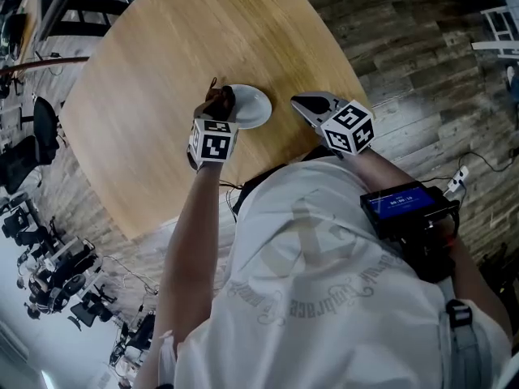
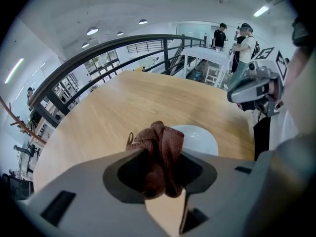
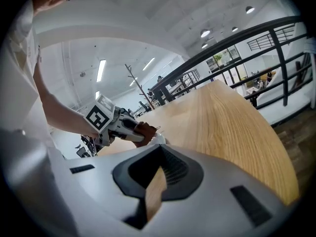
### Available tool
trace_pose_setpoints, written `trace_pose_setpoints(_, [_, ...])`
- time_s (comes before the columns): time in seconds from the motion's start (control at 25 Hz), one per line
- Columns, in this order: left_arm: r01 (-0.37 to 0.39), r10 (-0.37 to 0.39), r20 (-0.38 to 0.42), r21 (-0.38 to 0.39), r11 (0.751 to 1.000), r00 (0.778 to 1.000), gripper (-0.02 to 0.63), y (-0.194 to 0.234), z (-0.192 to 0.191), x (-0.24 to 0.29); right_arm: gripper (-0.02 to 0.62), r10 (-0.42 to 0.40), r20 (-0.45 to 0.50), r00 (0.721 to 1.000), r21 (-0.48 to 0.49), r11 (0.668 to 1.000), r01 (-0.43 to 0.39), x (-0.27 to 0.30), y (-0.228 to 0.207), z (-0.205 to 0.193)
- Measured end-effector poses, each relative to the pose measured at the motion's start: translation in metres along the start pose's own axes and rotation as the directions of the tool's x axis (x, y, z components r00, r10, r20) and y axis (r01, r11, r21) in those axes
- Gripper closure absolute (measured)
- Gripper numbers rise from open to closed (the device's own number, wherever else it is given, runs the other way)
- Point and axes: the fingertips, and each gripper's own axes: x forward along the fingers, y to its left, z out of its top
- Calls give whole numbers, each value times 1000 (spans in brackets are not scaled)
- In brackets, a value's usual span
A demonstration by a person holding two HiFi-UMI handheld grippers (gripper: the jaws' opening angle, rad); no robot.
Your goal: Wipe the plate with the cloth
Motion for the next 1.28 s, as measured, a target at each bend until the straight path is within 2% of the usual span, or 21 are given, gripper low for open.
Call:
trace_pose_setpoints(0.24, [2, -3, 37, 9, 1000, 999, 437, 19, 19, 5, 583, -20, -3, 1000, 9, 1000, 20, -1, -4, -1])
trace_pose_setpoints(0.56, [-8, 9, 12, -53, 999, 1000, 437, 46, 2, -1, 583, -16, -1, 1000, 3, 1000, 16, -1, -10, 7])
trace_pose_setpoints(0.76, [19, -17, 25, -94, 995, 1000, 437, 27, -18, -7, 583, -7, -16, 1000, -9, 1000, 7, -3, -4, -1])
trace_pose_setpoints(0.92, [36, -31, 48, -90, 995, 998, 437, 18, -19, -15, 583, 18, -5, 1000, -20, 1000, -18, 10, 3, 4])
trace_pose_setpoints(1.0, [40, -32, 69, -129, 991, 997, 437, 10, -20, -16, 583, 32, -16, 999, -35, 999, -33, 12, 2, 5])
trace_pose_setpoints(1.12, [66, -35, 137, -230, 971, 990, 437, -10, -19, -22, 583, 38, -54, 998, -66, 997, -41, 5, 2, 5])
trace_pose_setpoints(1.28, [70, -4, 223, -288, 955, 975, 437, -17, -24, -47, 583, 50, -63, 997, -94, 994, -55, 6, 15, 6])
